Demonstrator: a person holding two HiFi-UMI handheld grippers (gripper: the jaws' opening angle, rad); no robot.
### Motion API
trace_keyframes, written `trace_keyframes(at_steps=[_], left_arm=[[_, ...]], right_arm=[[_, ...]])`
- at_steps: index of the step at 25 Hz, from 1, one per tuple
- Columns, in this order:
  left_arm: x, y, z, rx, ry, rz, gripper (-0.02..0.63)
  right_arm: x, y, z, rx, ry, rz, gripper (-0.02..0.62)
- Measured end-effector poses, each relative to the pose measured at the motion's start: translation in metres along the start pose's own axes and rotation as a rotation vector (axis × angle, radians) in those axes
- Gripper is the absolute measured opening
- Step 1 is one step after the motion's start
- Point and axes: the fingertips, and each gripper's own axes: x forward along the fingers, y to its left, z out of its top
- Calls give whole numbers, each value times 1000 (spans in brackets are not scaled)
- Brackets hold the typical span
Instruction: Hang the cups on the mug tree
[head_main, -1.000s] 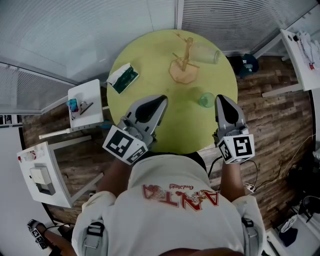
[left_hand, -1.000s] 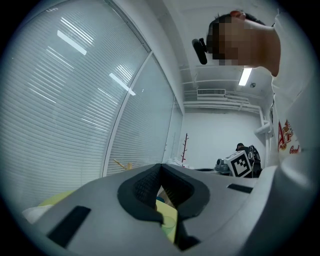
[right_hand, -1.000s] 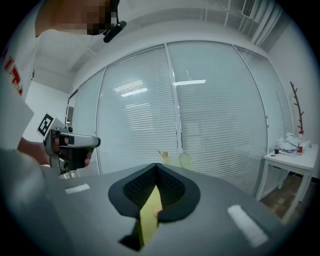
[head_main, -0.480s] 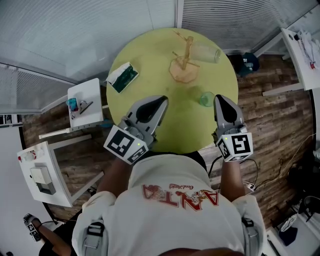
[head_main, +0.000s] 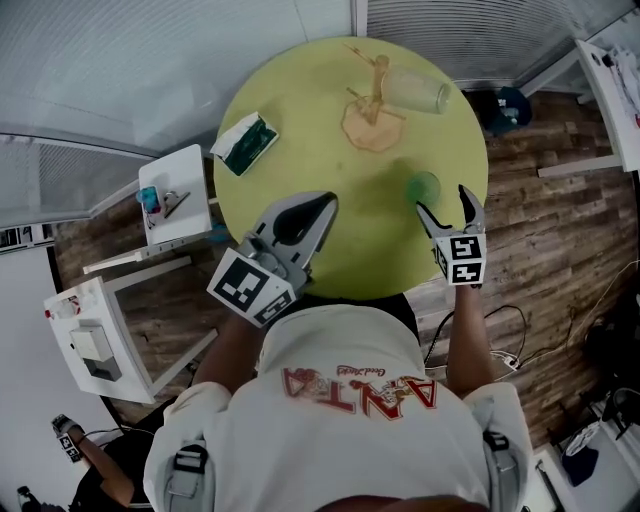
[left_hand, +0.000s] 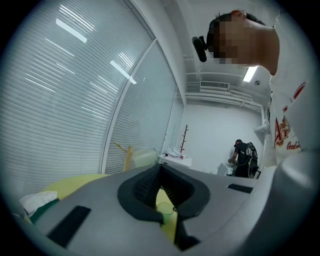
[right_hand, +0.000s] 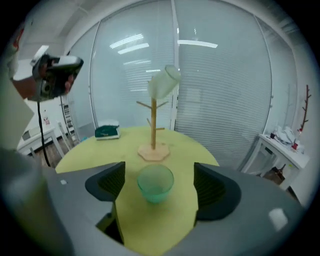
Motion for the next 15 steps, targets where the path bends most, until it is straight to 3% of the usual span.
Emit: trace_keyframes(at_steps=[3,8,15], left_arm=[[0,5,-8,-12,24,12,9],[1,9,-18,-23,54,29,9],[-1,15,-20,-30,62,59,9]], right_arm=[[29,2,-43,-26,111,-7,431],[78,11,-89,-22,247,47,437],[102,5,-91,-43,242,28,426]])
